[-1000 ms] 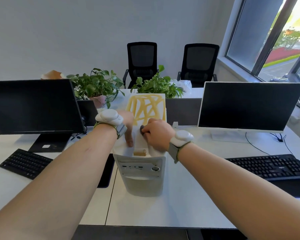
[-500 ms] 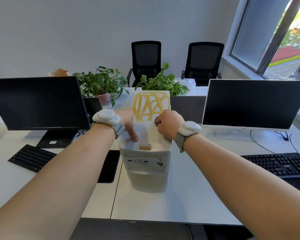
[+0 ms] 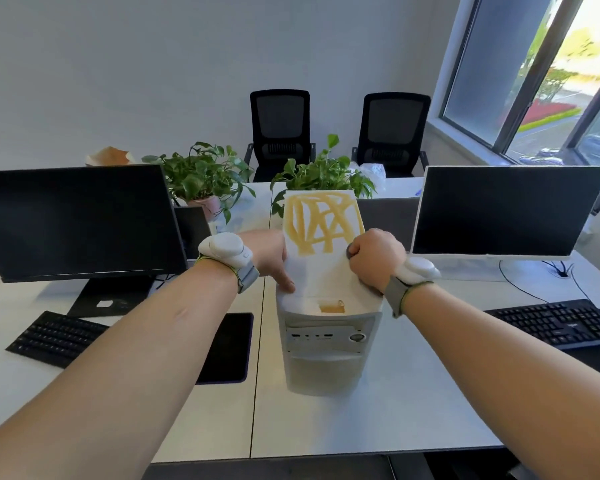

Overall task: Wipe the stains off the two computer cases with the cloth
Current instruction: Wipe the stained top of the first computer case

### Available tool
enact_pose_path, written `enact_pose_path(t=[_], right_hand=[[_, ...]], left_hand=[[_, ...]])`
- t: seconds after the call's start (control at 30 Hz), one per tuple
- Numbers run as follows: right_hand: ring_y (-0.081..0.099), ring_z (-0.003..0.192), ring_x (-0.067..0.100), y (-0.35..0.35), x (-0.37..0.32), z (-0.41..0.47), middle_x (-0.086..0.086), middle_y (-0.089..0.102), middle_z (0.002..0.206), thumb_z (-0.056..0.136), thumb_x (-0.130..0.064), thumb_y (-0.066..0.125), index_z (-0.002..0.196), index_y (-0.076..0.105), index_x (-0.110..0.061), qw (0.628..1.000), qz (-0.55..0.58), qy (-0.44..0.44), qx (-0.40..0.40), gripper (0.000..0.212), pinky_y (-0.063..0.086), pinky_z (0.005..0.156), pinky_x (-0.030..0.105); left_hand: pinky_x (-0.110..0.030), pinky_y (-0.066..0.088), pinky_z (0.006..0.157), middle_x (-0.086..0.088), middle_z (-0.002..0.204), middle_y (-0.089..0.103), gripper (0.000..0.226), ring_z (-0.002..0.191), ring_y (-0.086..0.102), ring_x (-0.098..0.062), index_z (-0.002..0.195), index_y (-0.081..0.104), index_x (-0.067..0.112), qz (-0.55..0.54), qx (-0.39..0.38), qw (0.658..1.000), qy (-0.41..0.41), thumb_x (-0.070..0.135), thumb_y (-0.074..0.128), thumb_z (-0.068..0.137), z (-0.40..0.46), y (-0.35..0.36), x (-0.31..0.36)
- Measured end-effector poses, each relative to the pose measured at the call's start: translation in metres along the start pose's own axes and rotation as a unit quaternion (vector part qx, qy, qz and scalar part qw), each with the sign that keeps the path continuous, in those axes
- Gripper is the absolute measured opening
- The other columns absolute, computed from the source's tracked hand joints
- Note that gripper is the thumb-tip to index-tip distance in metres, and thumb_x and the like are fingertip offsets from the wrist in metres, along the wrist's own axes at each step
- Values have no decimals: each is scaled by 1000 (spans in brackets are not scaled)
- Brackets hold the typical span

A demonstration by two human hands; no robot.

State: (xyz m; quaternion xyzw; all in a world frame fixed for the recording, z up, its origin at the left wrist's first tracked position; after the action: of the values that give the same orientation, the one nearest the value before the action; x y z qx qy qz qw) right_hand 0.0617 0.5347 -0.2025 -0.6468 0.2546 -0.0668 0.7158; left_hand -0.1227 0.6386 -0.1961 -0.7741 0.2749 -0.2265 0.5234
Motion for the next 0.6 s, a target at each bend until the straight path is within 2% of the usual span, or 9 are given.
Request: enact_pose_path(t=[0.07, 0.1, 0.23, 0.37, 0.47, 0.53, 0.6], right_hand=[[59, 84, 24, 4, -17, 6, -2, 55, 104, 88, -17, 52, 95, 77, -24, 1000, -14, -1, 1, 26, 45, 66, 28], [58, 87, 25, 7, -23, 9, -2, 54, 106, 89, -17, 52, 98, 76, -26, 1000, -12, -6, -1, 27, 44, 67, 28], [60, 99, 26, 9, -25, 3, -6, 56, 105, 92, -21, 56, 101, 78, -32, 998, 46, -40, -12, 27, 53, 81, 34], [61, 95, 21, 8, -10, -23, -7, 63, 99, 96, -27, 63, 102, 81, -26, 990, 109, -84, -21, 19, 53, 89, 36], [59, 95, 24, 6, -7, -17, -4, 60, 107, 94, -20, 59, 105, 79, -28, 996, 80, -29, 29, 24, 52, 83, 34], [58, 90, 27, 8, -14, -8, -1, 57, 111, 90, -16, 55, 99, 77, -27, 998, 42, 23, 47, 26, 47, 74, 31], [55, 83, 28, 12, -26, -1, 3, 54, 110, 87, -15, 52, 96, 73, -20, 999, -5, 35, 38, 23, 44, 70, 30]], left_hand=[[-31, 31, 61, -2, 80, 70, 68, 78, 59, -20, 79, 73, 14, 43, 53, 998, 2, 78, 82, 57, 2, -5, -3], [-33, 31, 62, 0, 80, 69, 72, 82, 59, -21, 77, 71, 15, 57, 71, 996, 10, 82, 80, 53, 3, -6, -3], [-38, 53, 83, -1, 102, 69, 80, 94, 64, -25, 103, 70, 16, 39, 51, 997, 36, 78, 84, 55, 10, -3, -5], [-40, 55, 86, -7, 107, 71, 84, 97, 66, -29, 109, 68, 10, 31, 43, 997, 52, 73, 87, 56, 14, -2, -3], [-43, 54, 93, -6, 119, 65, 91, 105, 61, -29, 123, 59, 12, 25, 41, 997, 60, 70, 87, 60, 15, -1, -2], [-43, 55, 91, -6, 112, 65, 86, 99, 61, -27, 116, 60, 13, 34, 37, 997, 58, 73, 86, 59, 13, 0, -3], [-42, 57, 86, -7, 102, 67, 82, 92, 62, -27, 106, 64, 13, 41, 27, 997, 51, 76, 84, 58, 14, 3, -4]])
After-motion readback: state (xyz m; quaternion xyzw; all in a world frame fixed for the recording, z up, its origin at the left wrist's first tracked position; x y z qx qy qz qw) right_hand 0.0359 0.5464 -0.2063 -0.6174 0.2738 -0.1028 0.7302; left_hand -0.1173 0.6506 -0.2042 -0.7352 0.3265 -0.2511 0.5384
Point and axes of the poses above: each hand's wrist, its own z-axis towards the middle knuckle, its own y-axis out of the palm, x = y × z, the point moved 6 cm from there along z, towards the middle knuckle
